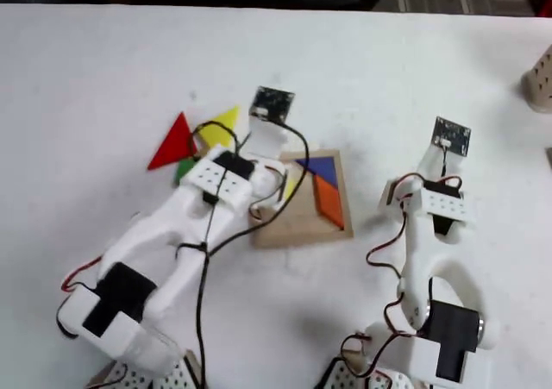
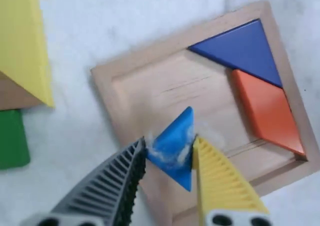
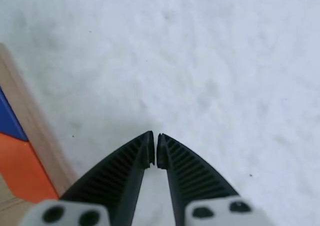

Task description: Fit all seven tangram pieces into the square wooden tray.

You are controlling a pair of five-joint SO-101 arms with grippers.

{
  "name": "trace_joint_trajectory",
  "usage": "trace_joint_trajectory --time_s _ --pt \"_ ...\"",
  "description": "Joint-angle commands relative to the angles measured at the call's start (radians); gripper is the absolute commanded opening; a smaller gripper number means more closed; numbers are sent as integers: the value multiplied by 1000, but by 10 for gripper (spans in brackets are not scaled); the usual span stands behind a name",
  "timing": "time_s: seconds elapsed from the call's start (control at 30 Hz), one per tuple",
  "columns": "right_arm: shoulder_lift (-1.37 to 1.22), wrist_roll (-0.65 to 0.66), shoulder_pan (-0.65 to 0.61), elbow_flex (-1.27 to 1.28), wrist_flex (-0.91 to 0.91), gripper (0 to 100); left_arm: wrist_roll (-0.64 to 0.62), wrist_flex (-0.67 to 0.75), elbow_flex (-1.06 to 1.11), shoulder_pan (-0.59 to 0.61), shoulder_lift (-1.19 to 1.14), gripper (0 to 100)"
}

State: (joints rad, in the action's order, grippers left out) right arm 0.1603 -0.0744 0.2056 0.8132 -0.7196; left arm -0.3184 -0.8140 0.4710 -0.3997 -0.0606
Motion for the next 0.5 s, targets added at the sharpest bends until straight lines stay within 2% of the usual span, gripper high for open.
trace_joint_trajectory --time_s 0.0,0.2,0.47 --pt "44 20 1 -5 18 18 43 -21 -57 -8 4 166" --pt "44 23 1 -5 18 18 21 -31 -46 -24 4 303" --pt "44 23 1 -3 18 18 15 -94 -54 51 31 305"
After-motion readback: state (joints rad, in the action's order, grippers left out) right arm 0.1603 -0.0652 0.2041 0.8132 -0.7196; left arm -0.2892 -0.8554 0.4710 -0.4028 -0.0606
